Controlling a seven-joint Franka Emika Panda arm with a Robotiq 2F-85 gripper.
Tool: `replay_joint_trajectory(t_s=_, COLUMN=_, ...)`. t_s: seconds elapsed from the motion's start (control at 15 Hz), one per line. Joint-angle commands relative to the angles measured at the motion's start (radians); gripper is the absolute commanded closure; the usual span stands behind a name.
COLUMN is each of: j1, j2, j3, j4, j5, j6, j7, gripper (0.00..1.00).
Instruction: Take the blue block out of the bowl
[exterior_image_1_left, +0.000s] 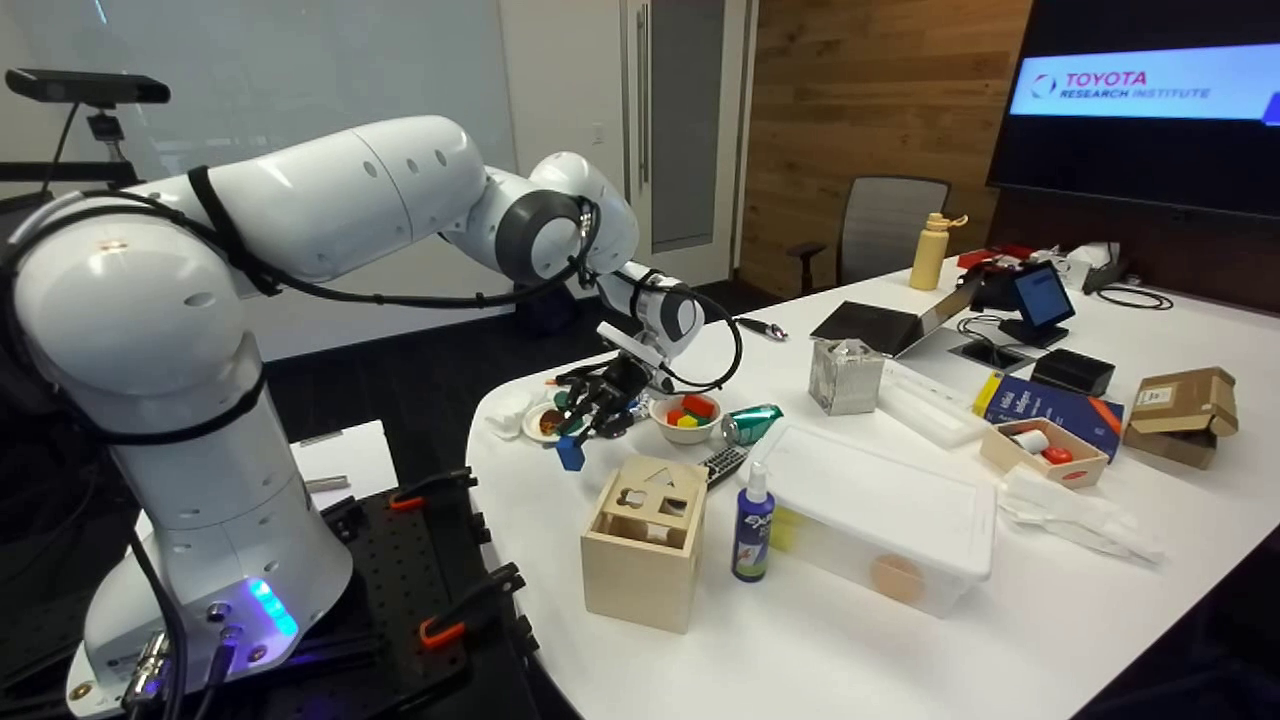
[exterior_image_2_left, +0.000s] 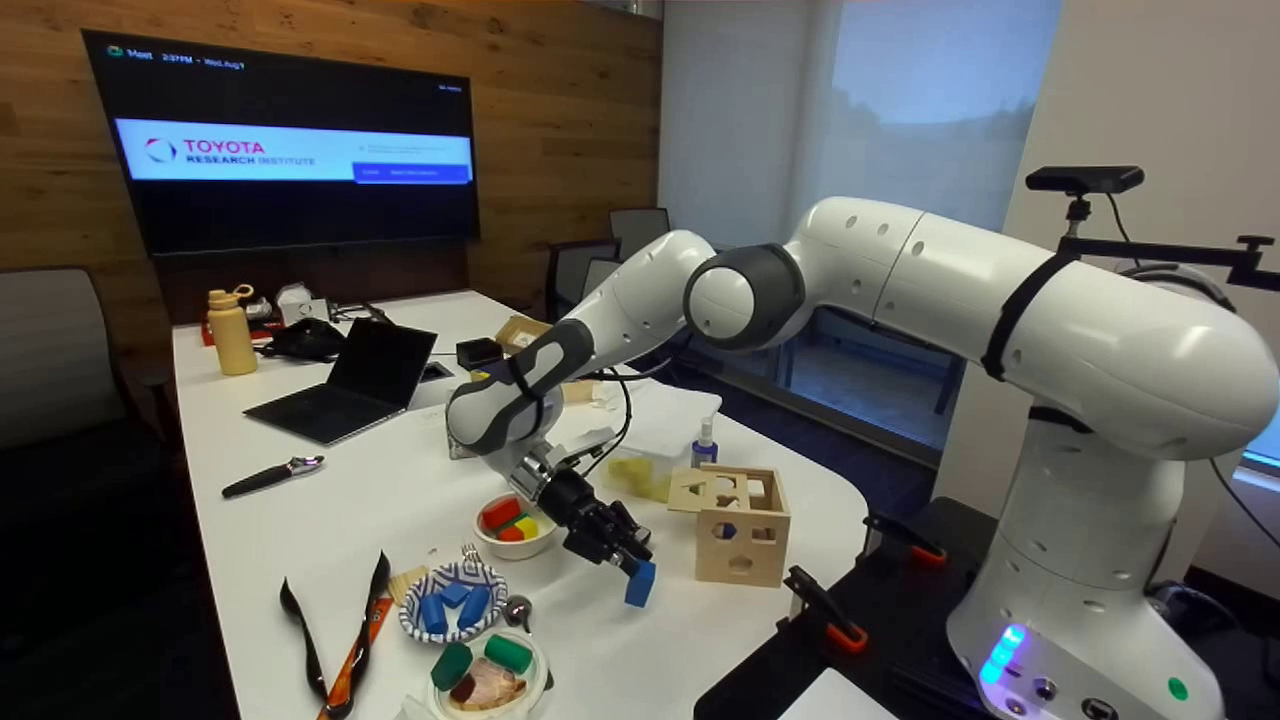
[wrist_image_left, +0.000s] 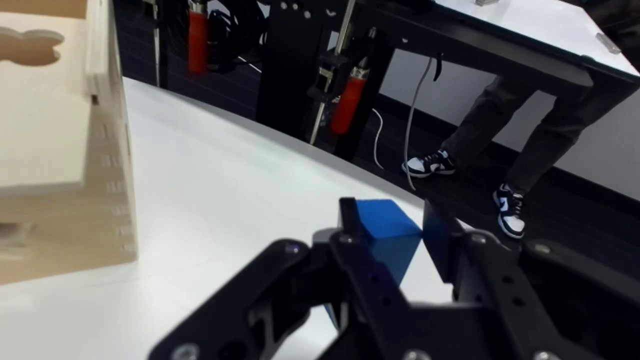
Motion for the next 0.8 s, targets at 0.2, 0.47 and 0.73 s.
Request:
replay_joint_trajectory(t_s=0.2, j1=0.009, j2=0.104, j3=0.003, j4=0.163, j5=0.016, j6=-0.044, j7=0.004, gripper=0.88)
replay_joint_trajectory(t_s=0.47, j1=0.011, j2=0.155, j3=0.002, j4=0.221, j5=0.022, j6=-0.073, j7=0.007, gripper=0.88)
replay_joint_trajectory(t_s=0.73, j1=0.012, j2=0.125, j3=-0.007, j4=0.176, j5=0.024, j6=-0.052, j7=0.005, gripper=0.38)
